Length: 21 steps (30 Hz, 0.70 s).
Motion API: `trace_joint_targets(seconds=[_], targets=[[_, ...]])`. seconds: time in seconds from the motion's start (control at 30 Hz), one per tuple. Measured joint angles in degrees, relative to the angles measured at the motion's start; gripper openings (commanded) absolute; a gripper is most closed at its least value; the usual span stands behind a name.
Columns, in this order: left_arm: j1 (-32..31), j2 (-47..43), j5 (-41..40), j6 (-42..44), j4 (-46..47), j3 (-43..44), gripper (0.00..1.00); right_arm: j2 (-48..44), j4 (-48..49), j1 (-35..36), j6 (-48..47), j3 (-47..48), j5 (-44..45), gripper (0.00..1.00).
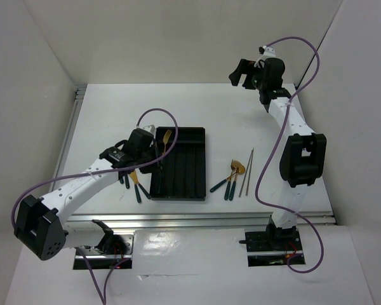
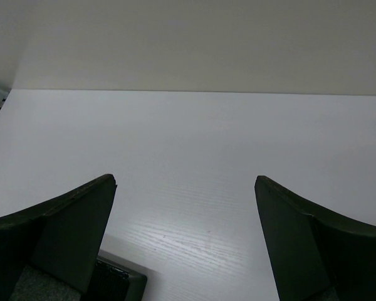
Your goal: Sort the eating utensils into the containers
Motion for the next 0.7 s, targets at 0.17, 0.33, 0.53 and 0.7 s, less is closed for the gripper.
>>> trace_joint_targets(seconds=[0.17,0.33,0.53,0.7], targets=[[0.0,2.01,0.07,0.02,0.79,0.31,0.0,0.0,0.0,0.0,0.0,0.0,0.02,1.0],[0.0,2.32,0.04,0.0,0.87,0.31,0.0,-0.02,0.0,0.0,0.0,0.0,0.02,1.0],[0.0,2.32,0.02,0.02,1.03,0.31,0.0,-0.02,0.0,0.0,0.0,0.0,-0.02,1.0],[0.0,2.69,-0.02,0.02,1.2,0.33,0.0,-0.02,0.0,0.0,0.0,0.0,-0.02,1.0]])
